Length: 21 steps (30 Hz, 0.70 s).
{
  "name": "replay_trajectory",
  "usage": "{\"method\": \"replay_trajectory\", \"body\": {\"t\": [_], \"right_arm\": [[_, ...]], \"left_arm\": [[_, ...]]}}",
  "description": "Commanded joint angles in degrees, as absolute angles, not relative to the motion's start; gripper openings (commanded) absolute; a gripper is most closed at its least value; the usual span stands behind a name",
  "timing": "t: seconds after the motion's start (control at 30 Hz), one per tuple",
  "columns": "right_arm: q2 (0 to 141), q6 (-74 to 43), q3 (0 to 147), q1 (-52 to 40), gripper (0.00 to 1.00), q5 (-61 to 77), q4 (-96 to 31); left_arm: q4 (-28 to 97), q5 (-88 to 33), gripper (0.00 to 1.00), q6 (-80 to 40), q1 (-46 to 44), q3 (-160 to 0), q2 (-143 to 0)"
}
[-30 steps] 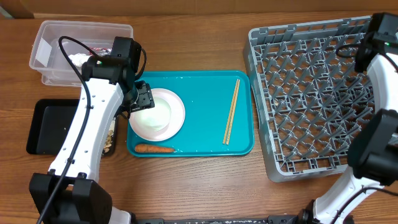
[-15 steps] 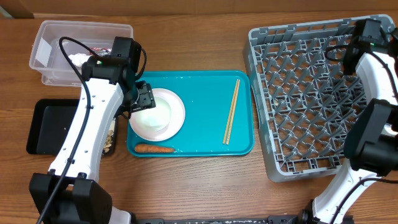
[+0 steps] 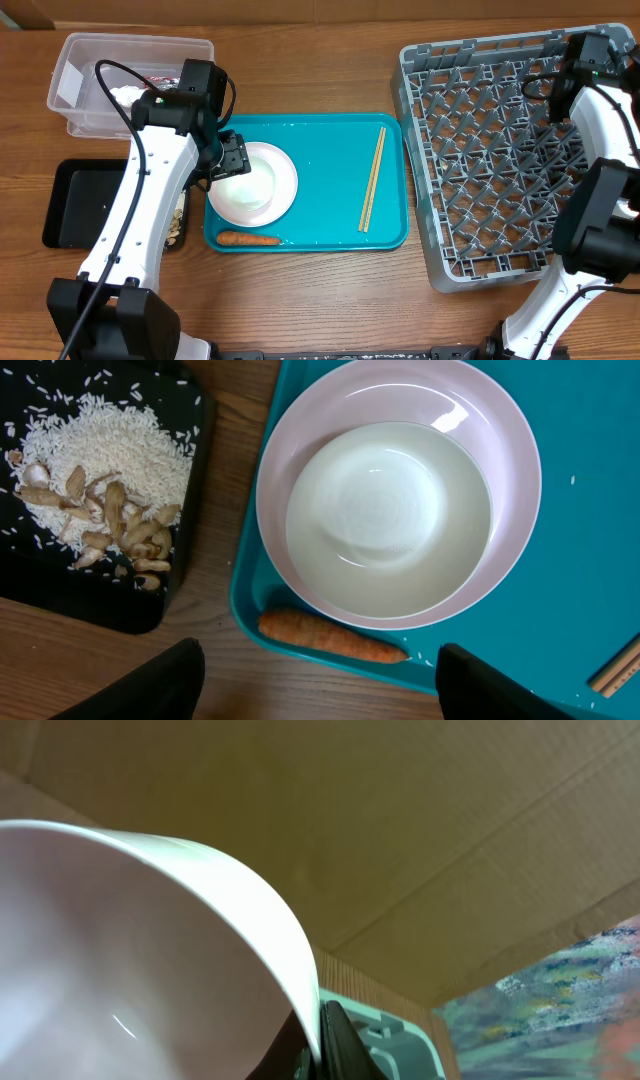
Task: Sort waste into correct bins and load items into the dishwasher
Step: 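Carry the small bowl with the right gripper into the rack and release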
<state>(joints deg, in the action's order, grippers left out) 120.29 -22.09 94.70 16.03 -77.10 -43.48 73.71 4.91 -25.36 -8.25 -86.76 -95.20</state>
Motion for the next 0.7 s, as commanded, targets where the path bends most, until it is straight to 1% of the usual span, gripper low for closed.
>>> {"method": "replay_trajectory", "body": {"t": [0.0, 0.2, 0.43, 0.47, 0.53, 0.57, 0.6, 0.63, 0.67], "right_arm": [[119.9, -23.2, 91.5, 16.1, 0.04, -76.8, -42.4], [119.9, -23.2, 90.1, 15.4, 0.04, -75.3, -41.0], [119.9, -23.2, 90.1, 11.8, 0.05, -75.3, -40.5], [119.9, -23.2, 90.1, 11.1, 0.10, -75.3, -40.6], [119.9, -23.2, 90.1, 9.6, 0.25, -75.3, -41.6], [119.9, -23.2, 90.1, 8.7, 0.37, -75.0, -42.7], [119.9, -23.2, 90.1, 8.0, 0.52, -74.7, -43.5], [119.9, -23.2, 90.1, 7.5, 0.58, -74.3, -44.3], [119.9, -23.2, 90.1, 6.9, 0.61, -73.7, -45.2]], "left_arm": [[73.6, 4.4, 0.76, -25.8, -8.3, -87.5, -94.0], [73.6, 4.4, 0.77, -25.8, -8.3, -87.5, -94.0], [73.6, 4.4, 0.77, -25.8, -8.3, -87.5, -94.0], [73.6, 4.4, 0.77, -25.8, -8.3, -87.5, -94.0], [73.6, 4.4, 0.77, -25.8, -8.3, -87.5, -94.0], [73.6, 4.4, 0.77, -25.8, -8.3, -87.5, -94.0], [73.6, 4.4, 0.77, -25.8, -8.3, -87.5, -94.0], [73.6, 4.4, 0.77, -25.8, -8.3, -87.5, -94.0], [73.6, 4.4, 0.77, -25.8, -8.3, -87.5, -94.0]]}}
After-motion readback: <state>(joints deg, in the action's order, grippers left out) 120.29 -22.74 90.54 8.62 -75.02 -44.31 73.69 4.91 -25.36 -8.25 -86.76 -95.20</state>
